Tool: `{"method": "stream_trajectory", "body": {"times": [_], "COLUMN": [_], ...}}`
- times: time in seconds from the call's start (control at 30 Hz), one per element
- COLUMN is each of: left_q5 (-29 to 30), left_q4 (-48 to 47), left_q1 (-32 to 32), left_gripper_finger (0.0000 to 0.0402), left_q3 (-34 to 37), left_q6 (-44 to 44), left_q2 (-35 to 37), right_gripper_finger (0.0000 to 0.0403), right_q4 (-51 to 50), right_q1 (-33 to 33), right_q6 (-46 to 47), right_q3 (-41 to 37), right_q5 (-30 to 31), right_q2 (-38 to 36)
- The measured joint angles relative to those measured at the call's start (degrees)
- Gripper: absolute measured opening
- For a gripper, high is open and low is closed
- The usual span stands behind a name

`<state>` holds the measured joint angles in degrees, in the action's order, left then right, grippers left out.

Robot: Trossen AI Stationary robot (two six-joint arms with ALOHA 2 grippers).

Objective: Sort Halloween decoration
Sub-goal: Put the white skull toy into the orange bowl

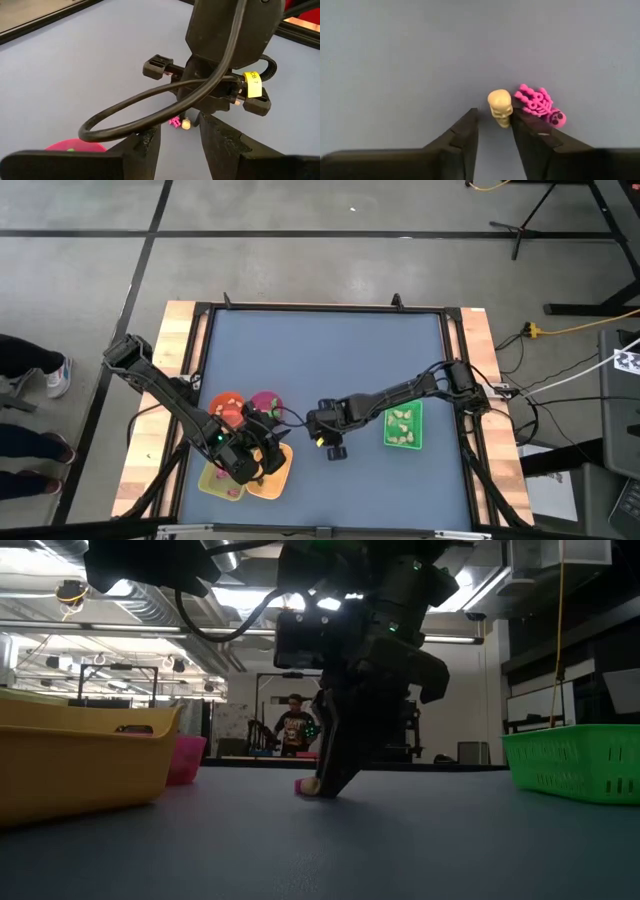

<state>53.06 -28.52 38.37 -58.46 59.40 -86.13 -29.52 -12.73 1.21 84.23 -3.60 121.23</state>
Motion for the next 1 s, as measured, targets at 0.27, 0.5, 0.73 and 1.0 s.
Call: {"method": "stream_trajectory", "body": {"times": [0.27,0.5,0.73,1.0], "left_q5": [0.00,0.02,0.02,0.00], "left_q4": [0.00,-0.02,-0.02,-0.02], "left_q1": [0.00,0.00,0.00,0.00], "left_gripper_finger": [0.0120,0.0120,0.0120,0.0120], "left_q3": [0.00,0.00,0.00,0.00], "left_q6": [0.00,0.00,0.00,0.00], "left_q2": [0.00,0.00,0.00,0.00], "right_gripper_finger": [0.0153,0.0154,0.0153,0.0139], "right_q4": [0.69,4.22,2.83,2.69], "right_q1": [0.00,0.00,0.00,0.00], "right_q6": [0.00,-0.02,-0.07,-0.11], "right_q3": [0.00,0.02,0.04,0.07], "right_q5": [-0.06,-0.04,-0.04,-0.04], "right_q2": [0.00,0.02,0.02,0.02]}}
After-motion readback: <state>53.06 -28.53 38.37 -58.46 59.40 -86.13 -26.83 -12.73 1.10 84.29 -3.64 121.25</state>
